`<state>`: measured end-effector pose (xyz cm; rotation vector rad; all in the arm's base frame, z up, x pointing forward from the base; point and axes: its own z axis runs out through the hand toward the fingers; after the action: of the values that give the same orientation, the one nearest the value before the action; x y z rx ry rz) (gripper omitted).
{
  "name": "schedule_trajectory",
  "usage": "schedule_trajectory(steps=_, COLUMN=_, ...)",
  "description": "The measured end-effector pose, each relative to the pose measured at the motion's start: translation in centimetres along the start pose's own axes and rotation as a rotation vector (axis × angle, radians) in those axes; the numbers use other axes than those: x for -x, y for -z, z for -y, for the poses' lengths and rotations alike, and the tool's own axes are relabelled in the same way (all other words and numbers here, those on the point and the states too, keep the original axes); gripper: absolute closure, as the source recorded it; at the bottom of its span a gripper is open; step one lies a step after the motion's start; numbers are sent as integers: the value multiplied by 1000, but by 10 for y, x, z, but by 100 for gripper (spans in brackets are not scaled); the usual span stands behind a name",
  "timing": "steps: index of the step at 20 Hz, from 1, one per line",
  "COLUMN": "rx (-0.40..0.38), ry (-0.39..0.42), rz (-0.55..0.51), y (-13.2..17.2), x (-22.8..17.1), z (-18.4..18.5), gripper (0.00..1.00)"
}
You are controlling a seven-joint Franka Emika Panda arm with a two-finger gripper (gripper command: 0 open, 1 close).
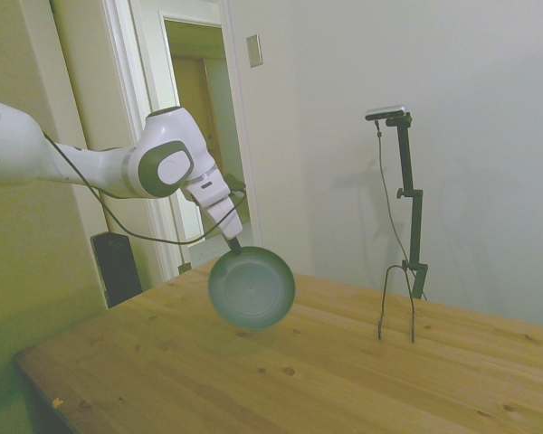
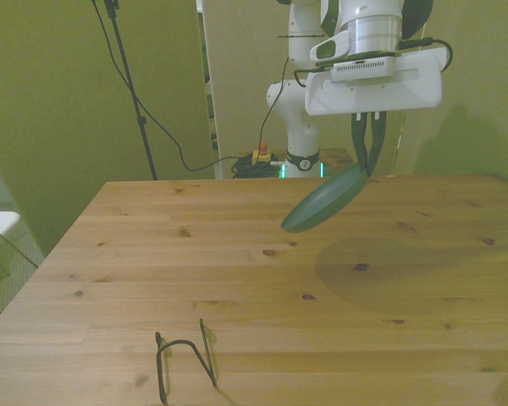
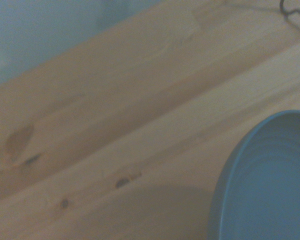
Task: Load the plate
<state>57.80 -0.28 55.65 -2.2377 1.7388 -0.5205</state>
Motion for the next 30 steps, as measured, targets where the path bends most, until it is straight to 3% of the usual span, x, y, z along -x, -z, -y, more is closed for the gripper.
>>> schedule_trajectory(steps=6, rx=-87, ry=-108, rz=-71, y=-41, x=-63, z=34, gripper=100)
schedule_trajectory(steps=11, rx=-137, ry=-168, rz=-138, y=-58, x=-120, z=64, gripper=100)
schedule_trajectory(steps=20, rx=-123, ry=-138, rz=-121, y=-54, x=-119, z=73, gripper=100)
schedule_trajectory(steps=26, rx=-303, ry=-124, rz=-194, y=-50, x=-157, z=64, gripper=100)
schedule_trajectory(steps=30, rx=-407, ry=-141, rz=-179, y=-55, x=-180, z=49, gripper=100)
